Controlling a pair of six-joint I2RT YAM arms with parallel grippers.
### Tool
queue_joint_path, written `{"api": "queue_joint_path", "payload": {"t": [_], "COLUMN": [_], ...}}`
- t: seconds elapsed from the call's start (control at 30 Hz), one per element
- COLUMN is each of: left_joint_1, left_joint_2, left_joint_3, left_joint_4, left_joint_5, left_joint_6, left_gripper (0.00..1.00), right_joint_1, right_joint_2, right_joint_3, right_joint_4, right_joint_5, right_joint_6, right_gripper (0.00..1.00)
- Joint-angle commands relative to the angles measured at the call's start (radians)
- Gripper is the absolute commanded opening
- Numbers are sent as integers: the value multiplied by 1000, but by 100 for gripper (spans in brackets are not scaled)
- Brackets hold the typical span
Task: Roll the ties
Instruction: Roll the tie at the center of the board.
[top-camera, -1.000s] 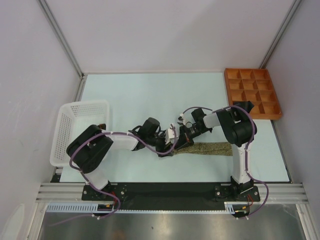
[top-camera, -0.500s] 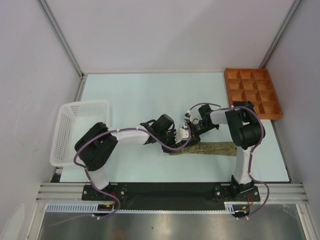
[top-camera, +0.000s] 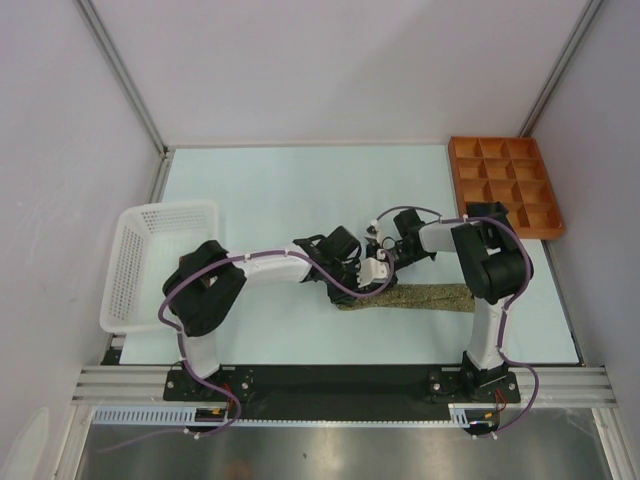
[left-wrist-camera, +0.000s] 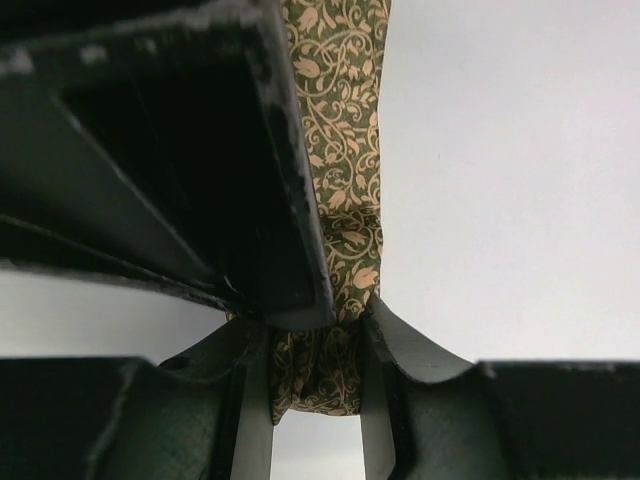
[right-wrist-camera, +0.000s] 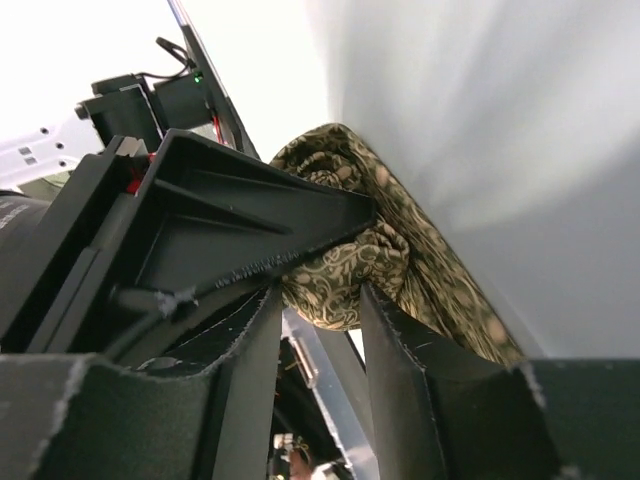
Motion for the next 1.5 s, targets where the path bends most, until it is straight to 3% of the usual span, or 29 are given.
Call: {"api": "queue_joint_path", "payload": {"t": [0.0, 0.07, 0.1, 0.17, 0.23, 0.3, 0.33, 0.43, 0.67, 0.77, 0.9, 1.07, 1.23, 1.33, 1.47], "left_joint_1": [-2, 0, 4, 21, 53, 72, 72, 72, 70, 66, 35, 18, 18, 17, 17], "left_joint_2": [23, 12, 6, -17, -47, -106, -124, -158, -129, -89, -61, -72, -51, -37, -5], "left_joint_3": [5, -1, -5, -19, -51, -82, -118, -174, -252, -257, -213, -122, -15, -5, 7], "left_joint_4": [-113, -118, -112, -103, -61, 10, 41, 156, 443, 496, 393, 144, -137, -193, -208], "left_joint_5": [-69, -72, -75, -60, -3, 41, 72, 138, 218, 230, 164, 60, -57, -87, -95], "left_joint_6": [55, 61, 58, 42, 8, -12, -20, -60, -150, -126, -22, 101, 163, 170, 163], "left_gripper": [28, 32, 35, 52, 71, 77, 86, 92, 94, 89, 53, 29, 21, 20, 20], "right_joint_1": [38, 40, 38, 18, -8, -20, -25, -28, -37, -39, -39, -10, 0, -20, -10], "right_joint_2": [-3, 24, 35, 60, 70, 69, 66, 64, 92, 100, 110, 75, -14, -72, -118], "right_joint_3": [5, 8, 10, 7, 2, -16, -21, -29, -22, -18, 2, 31, 62, 64, 41], "right_joint_4": [66, 61, 34, 2, -55, -63, -63, -57, -68, -77, -66, 6, -6, -19, 30], "right_joint_5": [-7, -2, 10, 28, 51, 76, 87, 139, 212, 223, 200, 168, 171, 166, 101], "right_joint_6": [29, 23, 6, -23, -83, -95, -99, -91, -92, -94, -88, -37, -22, -17, 55], "right_gripper": [36, 25, 9, 0, 0, 0, 0, 0, 0, 0, 0, 2, 30, 39, 40]}}
